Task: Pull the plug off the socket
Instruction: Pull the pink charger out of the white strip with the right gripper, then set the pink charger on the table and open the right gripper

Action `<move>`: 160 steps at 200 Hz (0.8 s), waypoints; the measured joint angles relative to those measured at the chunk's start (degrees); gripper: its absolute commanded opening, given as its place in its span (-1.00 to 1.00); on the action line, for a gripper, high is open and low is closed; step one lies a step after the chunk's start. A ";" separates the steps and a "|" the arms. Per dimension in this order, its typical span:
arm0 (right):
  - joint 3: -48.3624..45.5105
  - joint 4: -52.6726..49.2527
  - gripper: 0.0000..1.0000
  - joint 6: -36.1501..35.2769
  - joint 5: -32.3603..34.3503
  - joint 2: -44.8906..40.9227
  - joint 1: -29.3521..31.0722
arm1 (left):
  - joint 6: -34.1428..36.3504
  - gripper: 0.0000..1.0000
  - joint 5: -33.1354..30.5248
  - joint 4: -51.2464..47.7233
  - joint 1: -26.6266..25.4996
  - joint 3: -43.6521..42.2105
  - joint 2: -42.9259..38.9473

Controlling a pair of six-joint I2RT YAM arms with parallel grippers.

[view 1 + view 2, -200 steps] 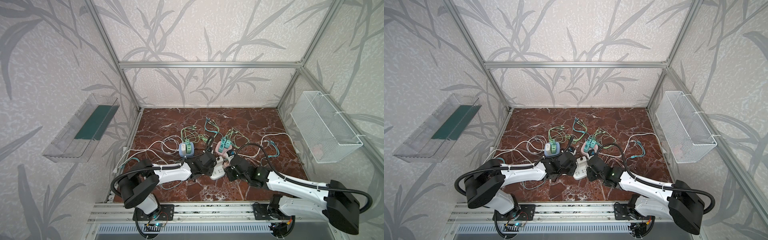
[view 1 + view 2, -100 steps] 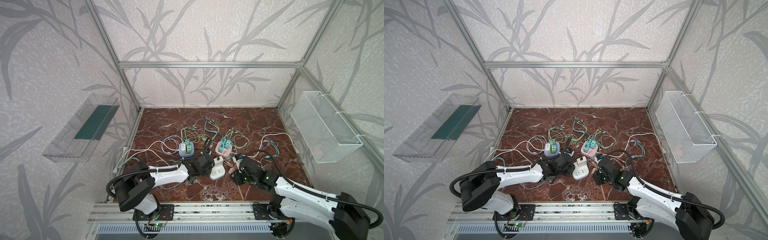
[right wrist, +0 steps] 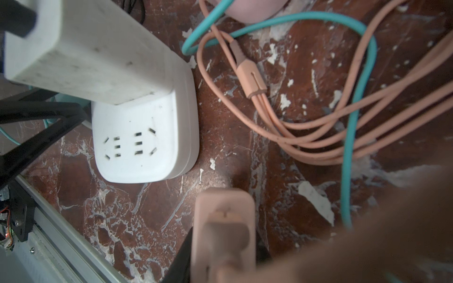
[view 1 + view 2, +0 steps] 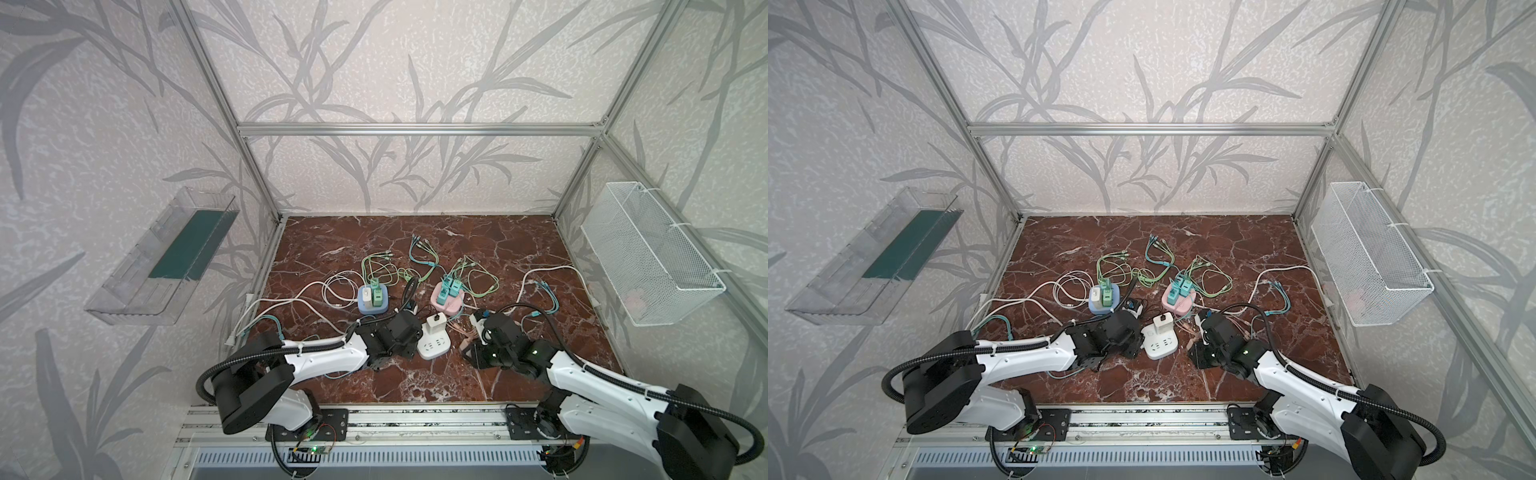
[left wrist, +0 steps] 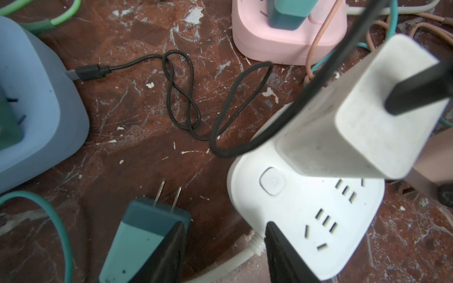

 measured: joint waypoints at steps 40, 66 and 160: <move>-0.96 0.72 -0.56 0.92 -2.56 -0.52 -2.25 | 0.44 0.12 -0.35 0.09 0.00 -0.11 -1.79; -1.29 1.31 -0.50 1.31 -3.65 -0.55 -2.84 | 0.81 0.14 -0.72 0.35 0.00 -0.22 -3.69; -1.44 -1.73 -0.15 1.44 -5.31 -0.42 -6.40 | 1.38 0.18 -1.38 1.64 0.00 -2.21 -5.60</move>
